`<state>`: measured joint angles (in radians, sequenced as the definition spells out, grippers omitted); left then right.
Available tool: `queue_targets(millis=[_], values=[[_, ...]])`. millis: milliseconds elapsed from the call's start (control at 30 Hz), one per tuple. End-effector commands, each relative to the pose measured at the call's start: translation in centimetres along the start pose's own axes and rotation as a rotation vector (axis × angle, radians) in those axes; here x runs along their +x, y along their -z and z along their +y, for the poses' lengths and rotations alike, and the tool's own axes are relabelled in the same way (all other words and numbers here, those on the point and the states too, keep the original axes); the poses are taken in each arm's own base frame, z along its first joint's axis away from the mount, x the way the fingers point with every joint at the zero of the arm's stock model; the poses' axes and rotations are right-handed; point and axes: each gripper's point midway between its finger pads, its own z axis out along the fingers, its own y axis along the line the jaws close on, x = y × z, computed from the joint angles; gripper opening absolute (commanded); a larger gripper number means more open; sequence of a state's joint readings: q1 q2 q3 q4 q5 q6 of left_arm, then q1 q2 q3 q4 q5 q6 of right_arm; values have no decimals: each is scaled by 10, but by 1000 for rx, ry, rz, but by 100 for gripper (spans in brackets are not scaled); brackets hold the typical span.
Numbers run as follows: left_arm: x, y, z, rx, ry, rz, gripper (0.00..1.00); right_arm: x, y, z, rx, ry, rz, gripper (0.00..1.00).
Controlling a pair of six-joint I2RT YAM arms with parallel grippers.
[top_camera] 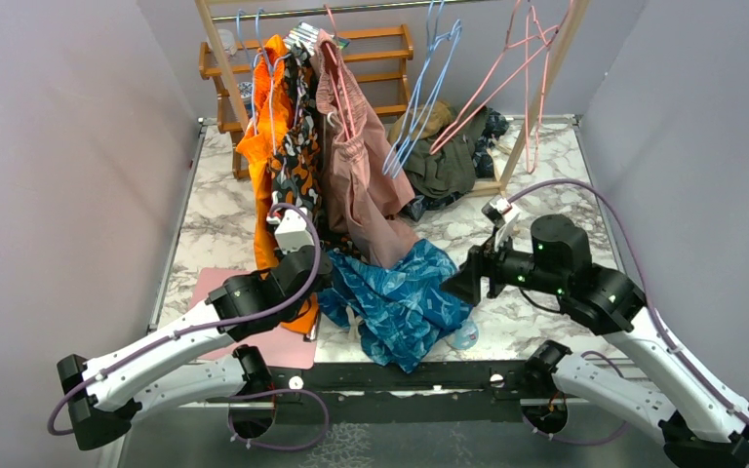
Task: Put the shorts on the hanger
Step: Adjust the shorts at the center of the board.
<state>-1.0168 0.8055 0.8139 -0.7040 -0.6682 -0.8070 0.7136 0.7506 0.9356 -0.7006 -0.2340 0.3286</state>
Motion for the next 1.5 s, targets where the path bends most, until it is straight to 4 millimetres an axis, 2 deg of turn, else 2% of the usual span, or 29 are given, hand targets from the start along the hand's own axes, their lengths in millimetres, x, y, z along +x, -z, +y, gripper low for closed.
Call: queue_targets(millis=[0,167,233,300,367,467,533,733,867,1067,1133,1333,1467], values=[[-15,2,-1,-20,1,-45,0,-2,16,72,-431,146,46,70],[-13,-2,0,-35,-12,-42,0,17,7,81,-499,172,106,67],[-11,-3,1,-41,-13,-42,0,31,-8,83,-450,200,140,67],[-9,-6,1,-47,-16,-40,0,55,-28,95,-386,271,195,67],[-7,-8,1,-51,-18,-38,0,69,-43,108,-314,330,211,67],[-5,-9,1,-53,-19,-32,0,70,-58,110,-237,328,177,68],[-4,-10,1,-51,-19,-31,0,77,-61,110,-229,300,167,68],[-3,-9,3,-46,-25,-38,0,133,-62,110,-150,255,236,67],[0,-9,5,-39,-22,-37,0,164,-67,98,-60,206,298,68],[5,-10,8,-32,-28,-35,0,193,-71,68,100,193,349,71],[6,-11,7,-29,-33,-32,0,203,-73,64,138,201,373,73],[6,-10,4,-14,-37,-28,0,217,-78,58,230,236,386,77],[4,-9,3,-3,-33,-31,0,225,-81,34,357,231,373,79]])
